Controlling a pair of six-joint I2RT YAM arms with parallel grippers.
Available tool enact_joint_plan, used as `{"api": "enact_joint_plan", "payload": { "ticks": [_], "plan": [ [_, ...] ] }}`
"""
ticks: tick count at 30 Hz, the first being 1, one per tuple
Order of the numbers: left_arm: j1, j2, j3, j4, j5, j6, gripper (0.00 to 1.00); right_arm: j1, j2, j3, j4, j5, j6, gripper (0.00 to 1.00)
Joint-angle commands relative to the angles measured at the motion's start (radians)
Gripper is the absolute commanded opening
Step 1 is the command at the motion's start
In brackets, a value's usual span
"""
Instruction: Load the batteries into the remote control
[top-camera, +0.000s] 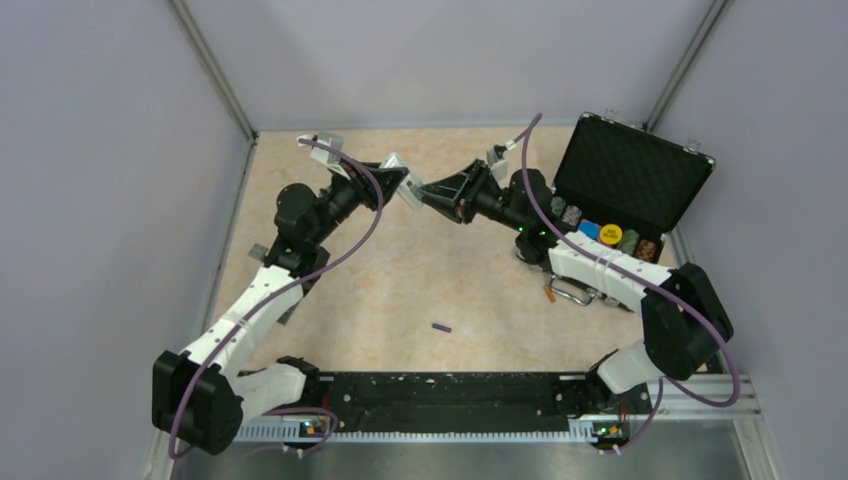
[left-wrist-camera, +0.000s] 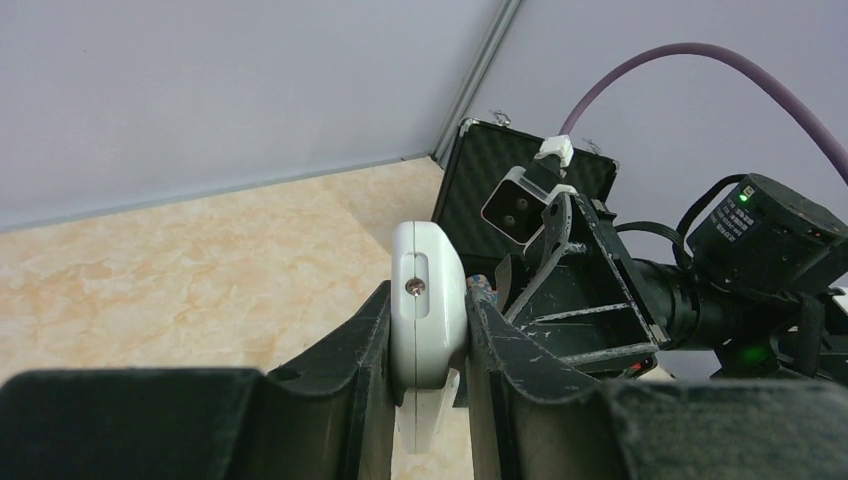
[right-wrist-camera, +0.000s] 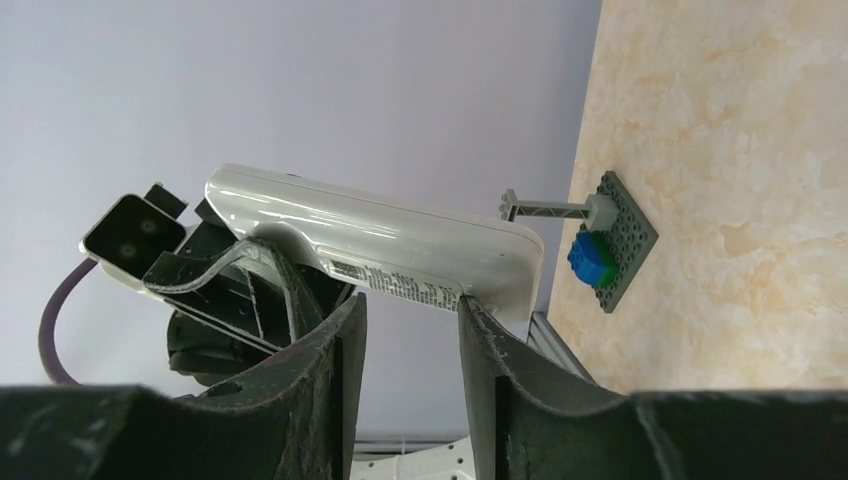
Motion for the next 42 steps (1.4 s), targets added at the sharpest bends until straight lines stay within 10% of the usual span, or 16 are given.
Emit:
{"api": "enact_joint_plan", "payload": {
  "ticks": [1,26,42],
  "plan": [
    [-0.013,-0.036,0.01,0.136,0.063,0.009,0.0,0.002,-0.024,0.03,-0.053,0.037,-0.025,0.4],
    [-0.013,-0.025,0.015,0.093,0.049,0.075,0.0,-0.008,-0.04,0.069,-0.08,0.043,-0.066,0.47],
    [-0.013,-0.018,0.013,0.071,0.042,0.096,0.0,-0.008,-0.033,0.057,-0.028,0.029,-0.032,0.25]
  ]
}}
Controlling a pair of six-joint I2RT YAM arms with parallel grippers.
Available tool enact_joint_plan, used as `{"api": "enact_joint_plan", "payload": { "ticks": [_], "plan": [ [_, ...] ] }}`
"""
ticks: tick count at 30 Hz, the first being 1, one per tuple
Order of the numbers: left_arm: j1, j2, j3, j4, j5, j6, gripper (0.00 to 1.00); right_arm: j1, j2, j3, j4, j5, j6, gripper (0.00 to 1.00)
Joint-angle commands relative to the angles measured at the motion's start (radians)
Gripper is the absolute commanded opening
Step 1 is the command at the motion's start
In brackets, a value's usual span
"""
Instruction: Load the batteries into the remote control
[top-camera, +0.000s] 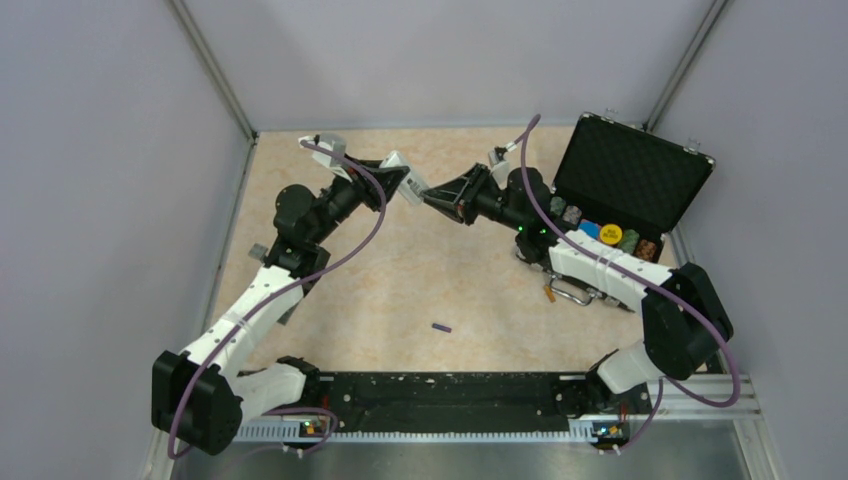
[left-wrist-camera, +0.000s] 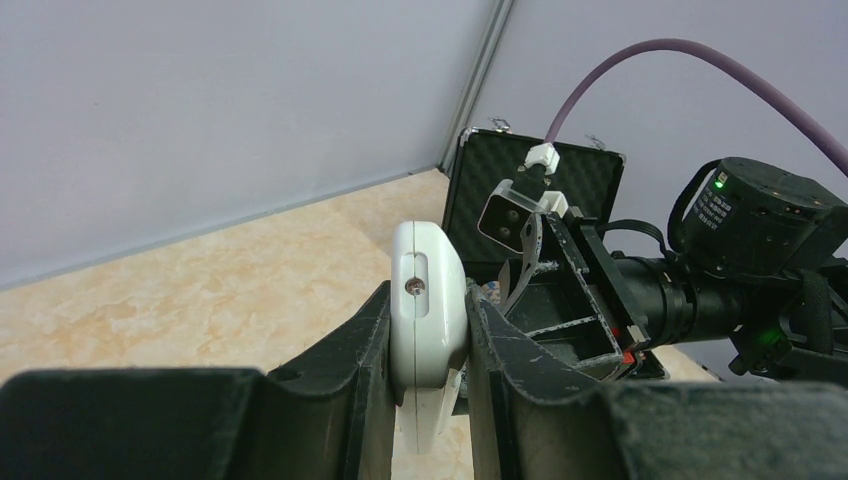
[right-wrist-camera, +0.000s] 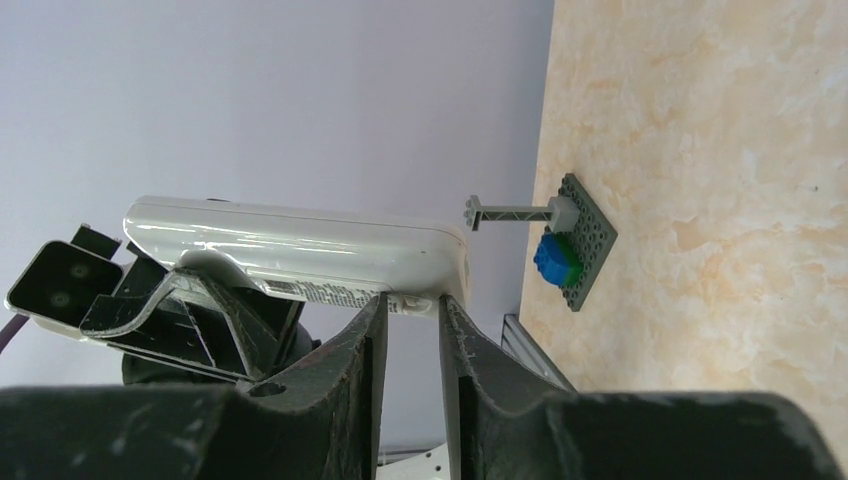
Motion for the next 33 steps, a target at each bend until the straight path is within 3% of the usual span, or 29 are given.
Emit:
{"api": "enact_joint_plan", "payload": {
  "ticks": [1,11,20,33],
  "plan": [
    [-0.006,-0.017,0.013,0.034,0.02,0.007,0.0,-0.005,-0.031,0.042,0.063,0.003,0.008,0.24],
    [-0.007,-0.015,0.013,0.023,0.015,0.018,0.0,-0.005,-0.02,0.033,0.11,-0.012,0.044,0.17],
    [-0.007,-0.022,0.012,0.021,-0.005,0.018,0.0,-0.005,-0.017,0.03,0.083,-0.01,0.042,0.35],
    [-0.007,-0.019,0.006,0.023,-0.025,0.02,0.0,-0.005,0.001,0.033,0.067,-0.017,0.038,0.35]
  ]
}}
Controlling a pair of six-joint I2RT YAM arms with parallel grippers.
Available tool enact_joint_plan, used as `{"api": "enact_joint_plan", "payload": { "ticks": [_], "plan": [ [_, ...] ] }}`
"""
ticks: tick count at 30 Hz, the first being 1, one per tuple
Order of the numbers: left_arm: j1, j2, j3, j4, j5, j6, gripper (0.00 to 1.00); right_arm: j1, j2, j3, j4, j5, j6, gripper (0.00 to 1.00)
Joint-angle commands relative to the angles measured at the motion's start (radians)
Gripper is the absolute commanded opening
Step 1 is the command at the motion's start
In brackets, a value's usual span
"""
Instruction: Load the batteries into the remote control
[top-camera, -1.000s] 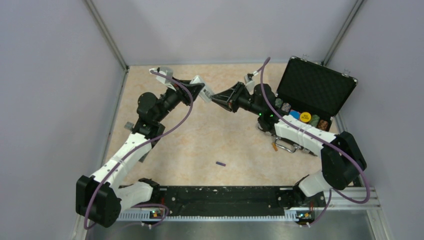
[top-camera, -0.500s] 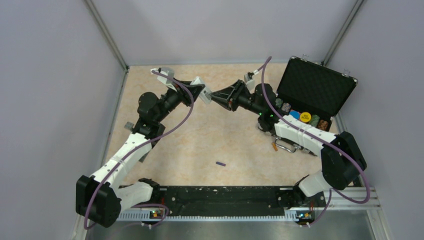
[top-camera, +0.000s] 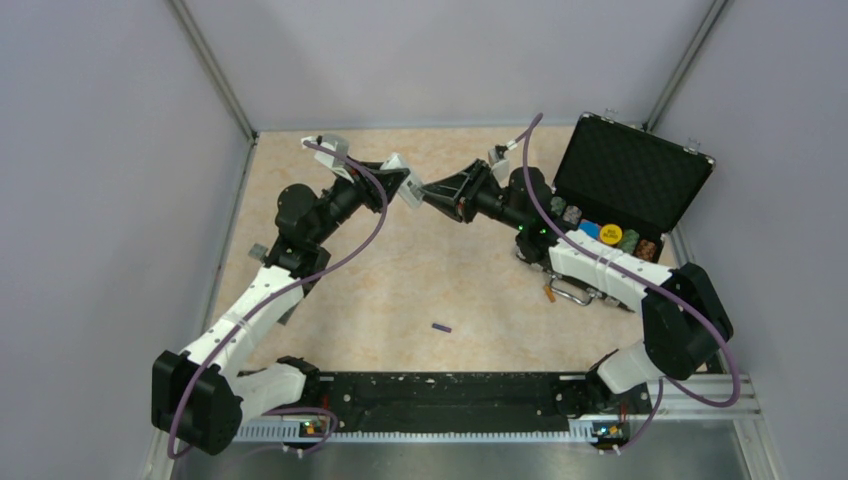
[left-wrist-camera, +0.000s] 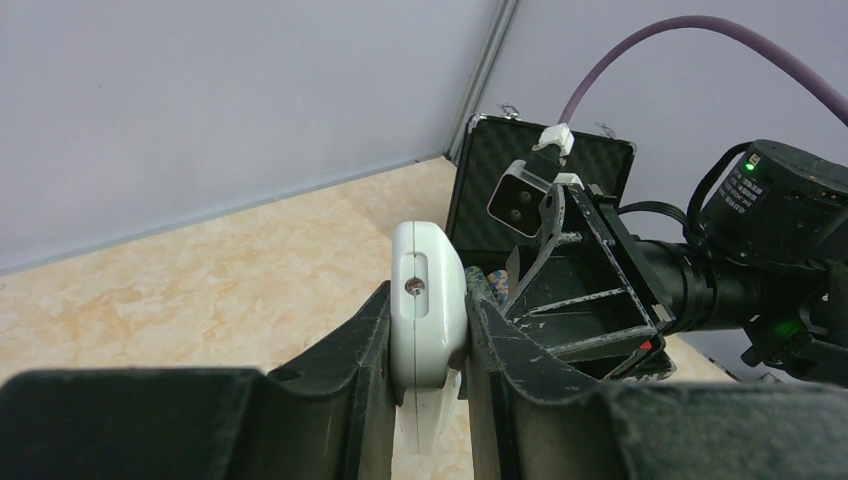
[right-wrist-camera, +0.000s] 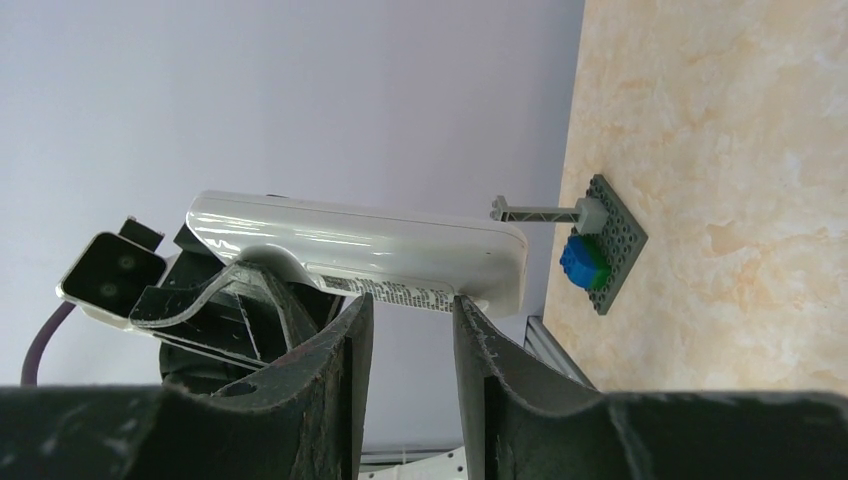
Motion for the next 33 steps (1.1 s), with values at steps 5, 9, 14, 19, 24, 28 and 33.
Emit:
{"api": "enact_joint_plan", "payload": {
  "ticks": [5,9,14,19,24,28,33],
  "plan": [
    [-0.005,-0.011,0.009,0.066,-0.005,-0.012,0.0,-0.005,0.012,0.034,0.033,-0.015,0.009,0.36],
    [-0.006,-0.001,0.019,0.067,-0.004,-0.018,0.0,-0.005,0.024,0.03,0.044,-0.021,0.023,0.36],
    [-0.006,0.006,0.021,0.069,0.001,-0.021,0.0,-0.005,0.035,0.04,0.045,-0.024,0.023,0.36],
    [-0.005,0.008,0.022,0.069,0.009,-0.024,0.0,-0.005,0.041,0.046,0.044,-0.024,0.02,0.35],
    [-0.006,0.01,0.031,0.061,0.03,-0.041,0.0,-0.006,0.054,0.06,0.04,-0.025,0.018,0.35],
    [-0.005,0.003,0.038,0.051,0.035,-0.053,0.0,-0.005,0.055,0.06,0.023,-0.023,0.011,0.35],
    [-0.006,0.009,0.051,0.061,0.086,-0.105,0.0,-0.005,0.066,0.064,0.034,-0.023,0.008,0.35]
  ]
}}
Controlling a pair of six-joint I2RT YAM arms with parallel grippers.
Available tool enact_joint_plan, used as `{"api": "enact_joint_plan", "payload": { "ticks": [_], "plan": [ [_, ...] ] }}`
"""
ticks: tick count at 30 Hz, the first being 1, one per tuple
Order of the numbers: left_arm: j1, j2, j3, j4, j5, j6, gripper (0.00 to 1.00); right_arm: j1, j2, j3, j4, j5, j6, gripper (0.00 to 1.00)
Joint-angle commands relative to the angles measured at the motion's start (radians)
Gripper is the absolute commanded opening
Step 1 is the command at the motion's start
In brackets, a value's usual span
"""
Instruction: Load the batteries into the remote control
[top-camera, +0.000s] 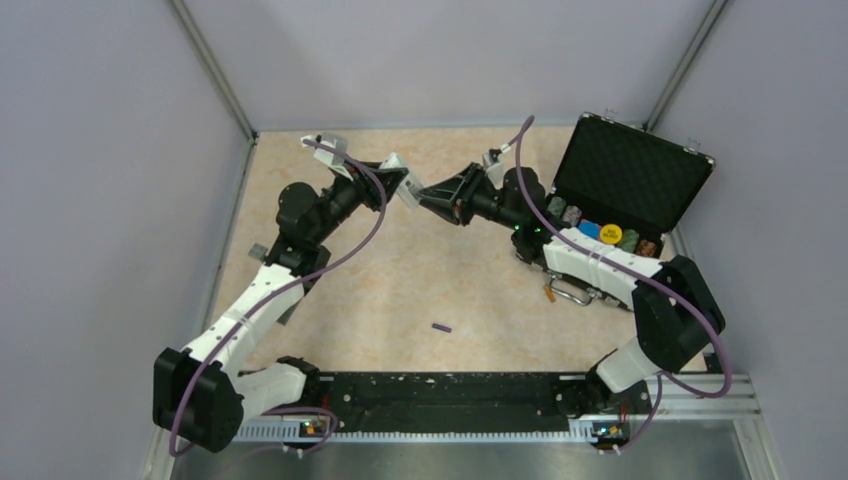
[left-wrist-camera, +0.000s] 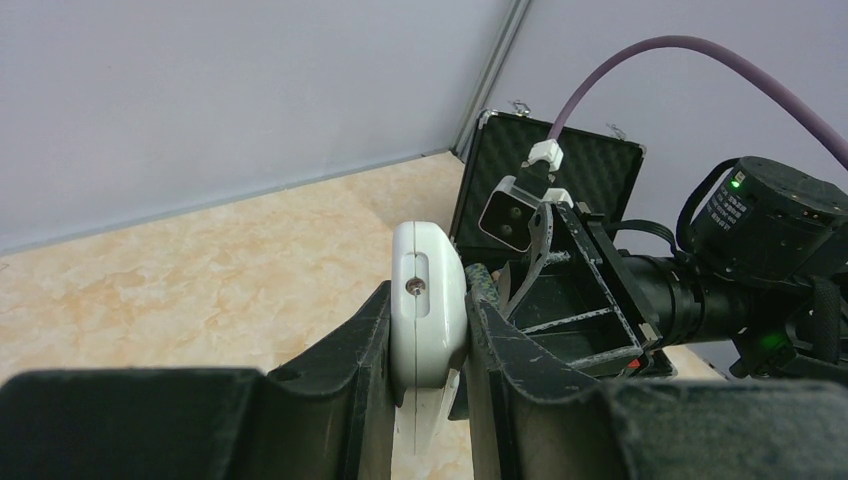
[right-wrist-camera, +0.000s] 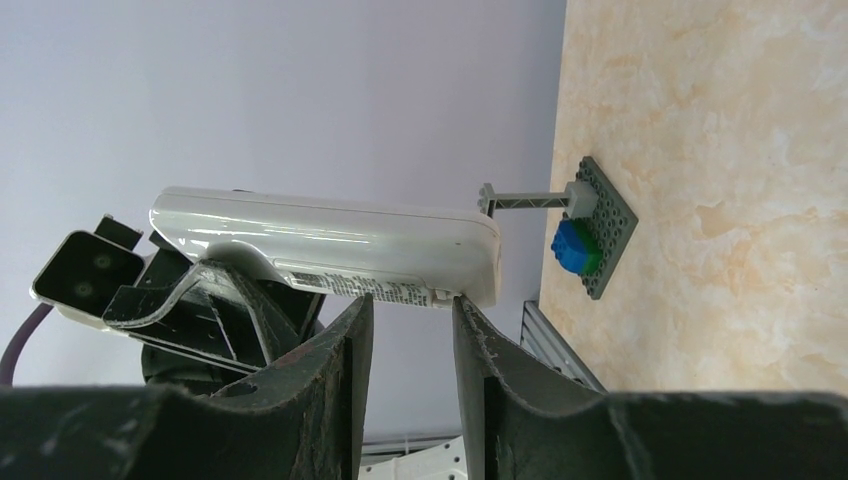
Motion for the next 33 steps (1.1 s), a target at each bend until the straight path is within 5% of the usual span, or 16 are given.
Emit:
{"api": "enact_joint_plan", "payload": {
  "ticks": [1,33],
  "plan": [
    [-0.01,0.001,0.052,0.076,0.112,-0.098,0.0,-0.006,0.02,0.058,0.037,0.006,-0.01,0.35],
    [-0.01,-0.005,0.044,0.046,0.158,-0.045,0.0,-0.005,0.044,0.058,0.064,-0.003,0.02,0.18]
  ]
}}
